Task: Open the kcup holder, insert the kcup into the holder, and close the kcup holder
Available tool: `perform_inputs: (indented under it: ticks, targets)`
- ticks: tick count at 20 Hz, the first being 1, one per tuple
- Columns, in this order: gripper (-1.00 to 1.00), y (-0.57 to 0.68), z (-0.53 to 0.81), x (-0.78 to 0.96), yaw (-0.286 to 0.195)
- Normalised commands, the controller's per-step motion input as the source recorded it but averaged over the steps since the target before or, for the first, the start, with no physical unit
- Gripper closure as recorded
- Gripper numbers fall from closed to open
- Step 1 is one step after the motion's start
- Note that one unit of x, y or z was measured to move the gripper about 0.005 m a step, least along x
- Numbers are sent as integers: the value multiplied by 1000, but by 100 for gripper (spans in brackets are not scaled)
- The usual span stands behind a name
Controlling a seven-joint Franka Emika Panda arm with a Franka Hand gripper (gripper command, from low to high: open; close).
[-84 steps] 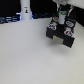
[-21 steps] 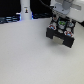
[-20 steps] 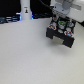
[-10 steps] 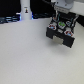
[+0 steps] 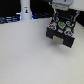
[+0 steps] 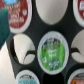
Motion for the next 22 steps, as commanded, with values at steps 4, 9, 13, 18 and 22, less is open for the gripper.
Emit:
perform_inputs:
  ticks: [4,9,13,18,22]
  targets:
    - [-100,-412,156,749,0]
    - [-100,-256,13,805,12]
    - [-100,-36,-67,804,40]
    - [-100,169,-207,560,130]
    - [-100,227,-248,108,243]
